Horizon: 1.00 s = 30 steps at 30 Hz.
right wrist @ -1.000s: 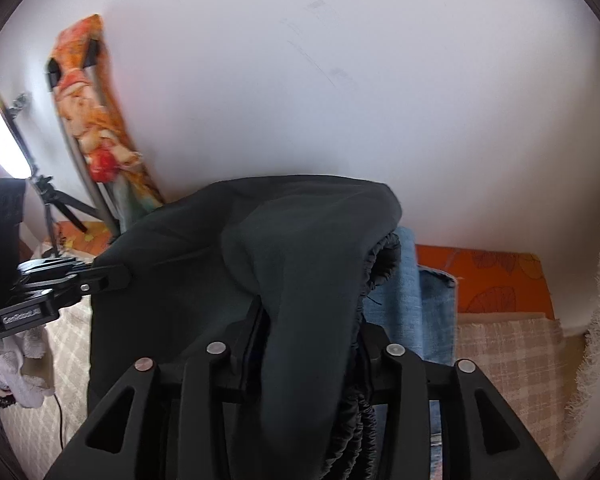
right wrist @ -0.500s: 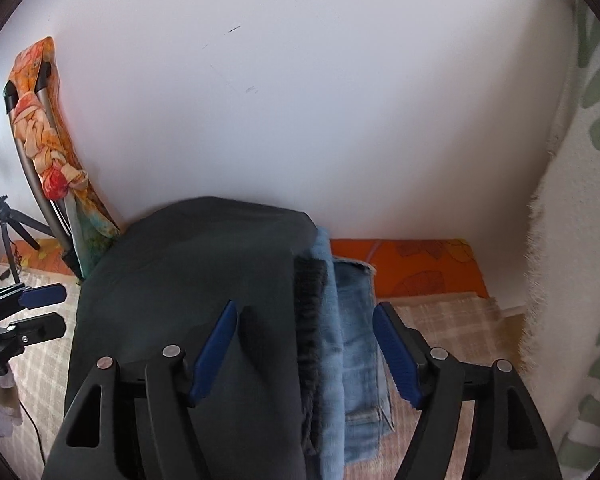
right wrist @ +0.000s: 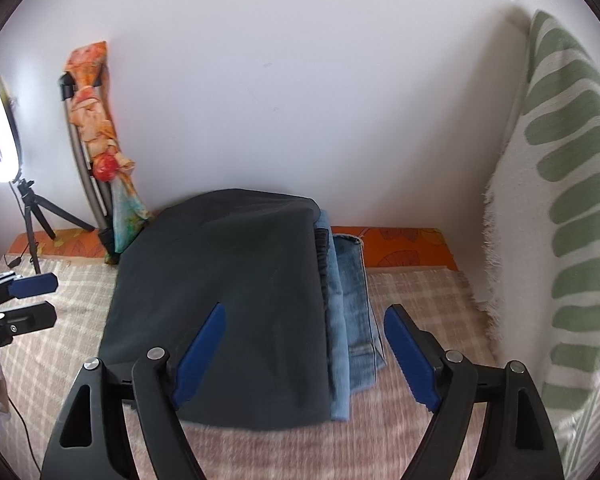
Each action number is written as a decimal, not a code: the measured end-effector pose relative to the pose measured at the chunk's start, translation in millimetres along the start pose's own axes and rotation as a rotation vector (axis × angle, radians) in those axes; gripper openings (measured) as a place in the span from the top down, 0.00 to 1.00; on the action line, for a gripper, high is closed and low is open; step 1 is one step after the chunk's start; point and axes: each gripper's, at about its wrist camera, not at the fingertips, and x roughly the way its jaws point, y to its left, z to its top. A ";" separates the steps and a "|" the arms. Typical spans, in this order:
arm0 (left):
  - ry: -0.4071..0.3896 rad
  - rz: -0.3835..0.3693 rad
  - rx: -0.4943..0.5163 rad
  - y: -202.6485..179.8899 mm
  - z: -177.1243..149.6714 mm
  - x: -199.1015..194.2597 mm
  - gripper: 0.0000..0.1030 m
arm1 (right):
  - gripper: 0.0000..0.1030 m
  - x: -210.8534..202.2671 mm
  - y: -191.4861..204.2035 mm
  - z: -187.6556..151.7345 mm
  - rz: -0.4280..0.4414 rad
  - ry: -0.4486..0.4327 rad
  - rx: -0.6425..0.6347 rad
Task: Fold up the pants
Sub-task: 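Open both tools and release the trousers on the jeans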
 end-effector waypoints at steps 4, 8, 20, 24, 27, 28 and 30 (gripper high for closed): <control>-0.042 0.012 0.023 -9.2 -6.4 -29.6 0.35 | 0.14 -26.6 10.0 -6.7 -0.003 -0.028 0.001; -0.083 0.026 0.045 -19.8 -14.5 -59.4 0.33 | 0.11 -57.2 24.4 -14.9 0.005 -0.062 -0.005; -0.150 0.050 0.057 -29.8 -62.1 -137.4 0.27 | 0.02 -141.7 78.3 -61.3 -0.013 -0.125 -0.033; -0.157 0.051 0.046 -30.0 -80.7 -156.6 0.25 | 0.00 -167.3 89.2 -79.8 -0.018 -0.144 -0.005; -0.156 0.064 0.052 -31.9 -97.7 -168.7 0.24 | 0.00 -179.9 100.2 -92.3 -0.050 -0.143 -0.007; -0.154 0.066 0.057 -32.6 -103.0 -172.0 0.24 | 0.00 -184.9 104.1 -97.9 -0.063 -0.149 -0.009; -0.148 0.086 0.073 -34.7 -116.9 -179.4 0.23 | 0.00 -194.4 112.5 -111.1 -0.078 -0.156 -0.008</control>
